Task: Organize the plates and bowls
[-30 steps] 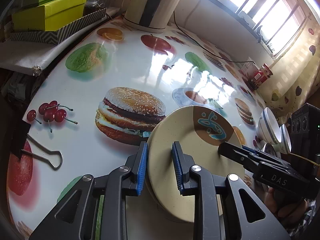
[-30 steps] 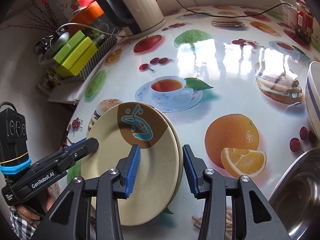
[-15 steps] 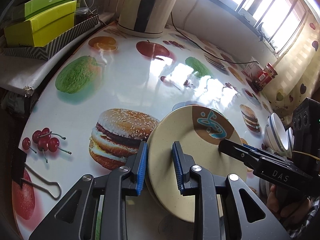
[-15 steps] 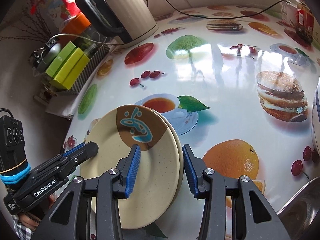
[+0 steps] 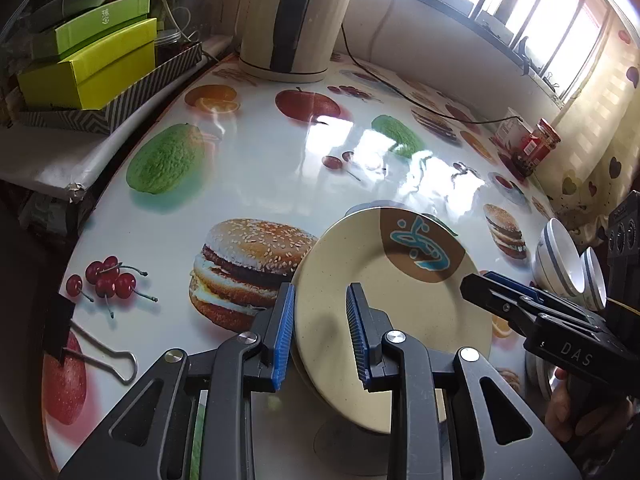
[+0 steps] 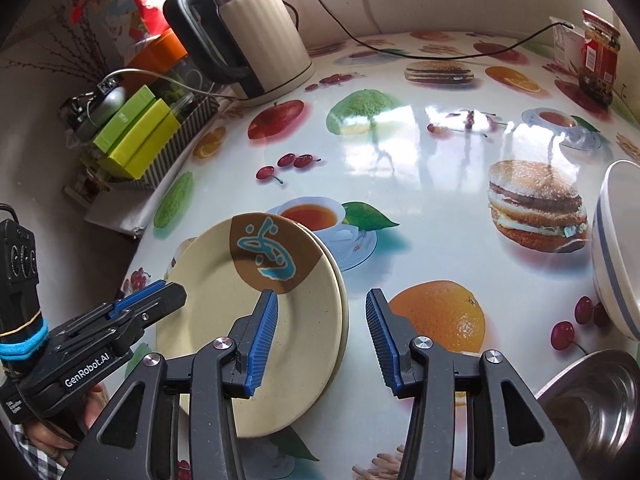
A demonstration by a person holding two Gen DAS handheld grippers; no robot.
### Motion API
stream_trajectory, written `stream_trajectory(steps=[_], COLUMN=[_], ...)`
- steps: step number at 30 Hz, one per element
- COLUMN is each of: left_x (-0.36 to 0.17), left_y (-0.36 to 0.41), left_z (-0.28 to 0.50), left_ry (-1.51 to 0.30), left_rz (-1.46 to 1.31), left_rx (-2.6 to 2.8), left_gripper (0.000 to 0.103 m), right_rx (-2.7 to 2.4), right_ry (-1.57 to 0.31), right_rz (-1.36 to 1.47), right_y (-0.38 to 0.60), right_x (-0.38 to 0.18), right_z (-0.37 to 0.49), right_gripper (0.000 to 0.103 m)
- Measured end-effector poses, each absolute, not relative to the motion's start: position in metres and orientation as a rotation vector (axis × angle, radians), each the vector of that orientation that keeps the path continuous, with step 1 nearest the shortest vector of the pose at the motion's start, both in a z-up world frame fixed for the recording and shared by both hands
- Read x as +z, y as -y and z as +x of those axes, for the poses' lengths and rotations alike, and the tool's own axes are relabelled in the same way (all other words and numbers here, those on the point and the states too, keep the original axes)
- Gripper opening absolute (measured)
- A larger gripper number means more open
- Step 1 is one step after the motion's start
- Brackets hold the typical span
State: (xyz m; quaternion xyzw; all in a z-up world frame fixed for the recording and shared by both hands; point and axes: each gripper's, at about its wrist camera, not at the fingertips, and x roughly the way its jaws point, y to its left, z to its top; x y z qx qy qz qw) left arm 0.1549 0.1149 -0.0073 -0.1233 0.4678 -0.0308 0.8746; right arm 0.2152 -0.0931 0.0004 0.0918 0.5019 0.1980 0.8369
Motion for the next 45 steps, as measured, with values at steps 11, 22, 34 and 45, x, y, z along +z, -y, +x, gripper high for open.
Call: stream_trajectory(steps=[11,22,34,45], left_x=[0.024,0.041,0.053,0.049], left_y=[-0.089,-0.041,0.014,0.073], left_z=[0.140,0.138,0.153,0.181], left_ry=[-0.925,-0.902,-0.875,-0.890], left_rz=[-0.175,-0.132,-0.126,-0.114], left_rx=[-0.050,-0.138,-0.264,-0.391], left_gripper=[0.027,0.027,0.027,0.027], right_rx=[0.385,0.317,0.166,-0.045], right_ry=[-0.956,-0.911,-0.855,-0.832], right_rz=[0.200,0.205,0.200,0.225], right_y=[0.121,0.151,0.211,0.279], right_x=[0.037,0.056,0.070,0.064], right_z=[0.190,0.167,0.150,0.150], right_gripper=[0.050,0.052,0.053,0.053])
